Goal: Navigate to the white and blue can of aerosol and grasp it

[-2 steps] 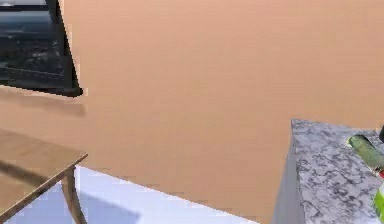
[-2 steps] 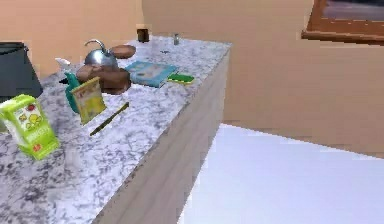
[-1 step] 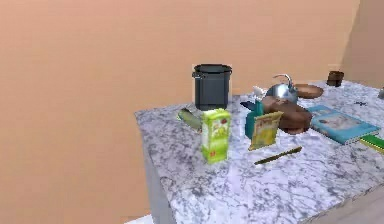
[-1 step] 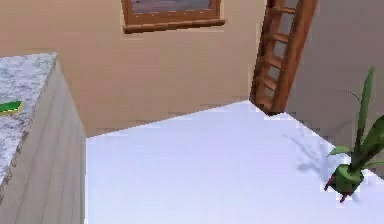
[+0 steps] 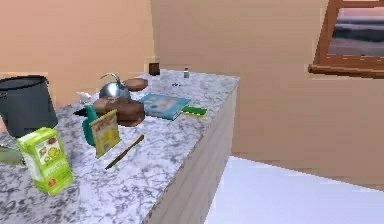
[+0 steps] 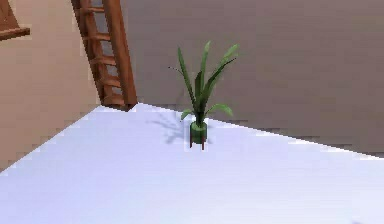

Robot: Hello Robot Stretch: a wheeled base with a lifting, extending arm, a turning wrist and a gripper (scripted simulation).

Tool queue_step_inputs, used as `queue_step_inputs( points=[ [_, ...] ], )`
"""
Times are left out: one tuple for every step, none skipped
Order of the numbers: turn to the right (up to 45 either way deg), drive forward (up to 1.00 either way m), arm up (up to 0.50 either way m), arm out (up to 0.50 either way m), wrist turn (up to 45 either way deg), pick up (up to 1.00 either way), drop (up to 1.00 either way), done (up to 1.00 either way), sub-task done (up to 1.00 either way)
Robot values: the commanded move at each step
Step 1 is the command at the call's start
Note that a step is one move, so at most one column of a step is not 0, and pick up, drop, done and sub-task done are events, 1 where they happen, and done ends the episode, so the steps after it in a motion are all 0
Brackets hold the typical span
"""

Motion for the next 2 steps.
queue_step_inputs(
  points=[
    [18.0,0.0,0.0,0.0,0.0,0.0,0.0,0.0,0.0],
    [0.0,0.7,0.0,0.0,0.0,0.0,0.0,0.0,0.0]
  ],
)
